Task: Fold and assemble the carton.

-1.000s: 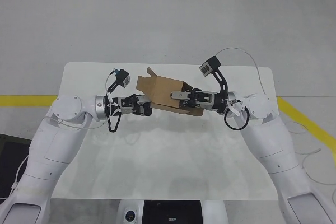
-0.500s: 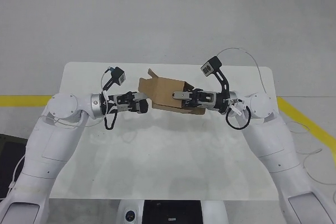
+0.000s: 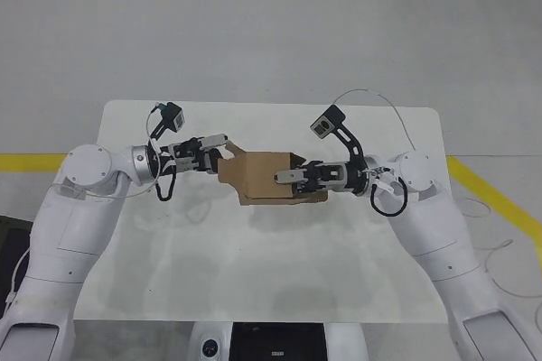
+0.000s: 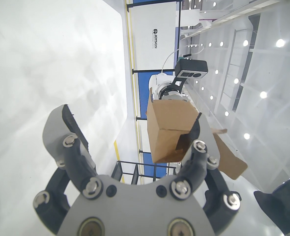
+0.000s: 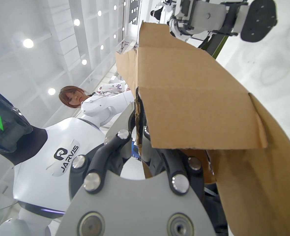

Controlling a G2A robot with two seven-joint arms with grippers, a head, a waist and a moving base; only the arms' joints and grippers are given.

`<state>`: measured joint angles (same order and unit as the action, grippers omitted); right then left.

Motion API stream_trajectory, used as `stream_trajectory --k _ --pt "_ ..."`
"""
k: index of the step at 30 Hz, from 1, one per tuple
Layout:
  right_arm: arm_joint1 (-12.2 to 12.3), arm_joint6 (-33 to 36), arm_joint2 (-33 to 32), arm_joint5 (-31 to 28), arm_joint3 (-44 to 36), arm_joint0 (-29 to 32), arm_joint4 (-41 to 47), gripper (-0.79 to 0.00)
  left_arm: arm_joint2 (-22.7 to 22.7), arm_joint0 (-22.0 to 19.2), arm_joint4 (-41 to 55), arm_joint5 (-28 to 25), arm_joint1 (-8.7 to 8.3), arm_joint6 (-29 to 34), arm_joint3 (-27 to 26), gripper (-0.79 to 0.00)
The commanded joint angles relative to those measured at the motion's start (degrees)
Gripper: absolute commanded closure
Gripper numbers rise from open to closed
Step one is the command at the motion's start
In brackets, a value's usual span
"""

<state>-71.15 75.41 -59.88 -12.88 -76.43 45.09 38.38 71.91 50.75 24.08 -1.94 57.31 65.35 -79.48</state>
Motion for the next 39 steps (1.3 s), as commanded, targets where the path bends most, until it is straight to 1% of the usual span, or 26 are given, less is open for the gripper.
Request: stream_trajectory --k 1,5,9,17,23,36,39 --pt "-0.17 0.04 0.58 -0.11 0.58 -0.29 0.08 0.0 -0.85 -0.28 0.54 0.2 0.17 0.31 0.09 -0.785" --pt "-0.28 -0.63 0.86 -0.16 1.69 -0.4 -0.2 0.0 -1.88 -1.04 -0.33 0.22 0.23 1.75 -0.06 -0.785" --pt "-0.2 -2.99 0.32 -0.21 2.41 0.06 -1.05 0.0 -2.14 -1.17 -0.35 0.17 0.18 2.75 -0.39 -0.785" --pt "-0.4 -4.41 0.86 -0.21 1.57 0.52 -1.36 0.0 -2.78 0.17 -1.04 0.21 -0.08 5.15 -1.26 -0.785" --pt "-0.79 -4.98 1.81 -0.59 1.73 -0.14 -1.44 0.0 -2.98 0.99 -0.88 0.28 -0.18 5.24 -2.07 -0.785" --pt "-0.83 -5.79 1.38 -1.08 2.22 -0.09 -2.56 0.0 -2.22 0.93 -0.26 -0.05 -0.46 5.08 -2.18 -0.785" --pt "-0.56 -7.4 0.48 -1.44 2.83 -0.2 -5.02 0.0 -1.94 0.9 0.06 -0.2 -0.5 4.7 -2.12 -0.785"
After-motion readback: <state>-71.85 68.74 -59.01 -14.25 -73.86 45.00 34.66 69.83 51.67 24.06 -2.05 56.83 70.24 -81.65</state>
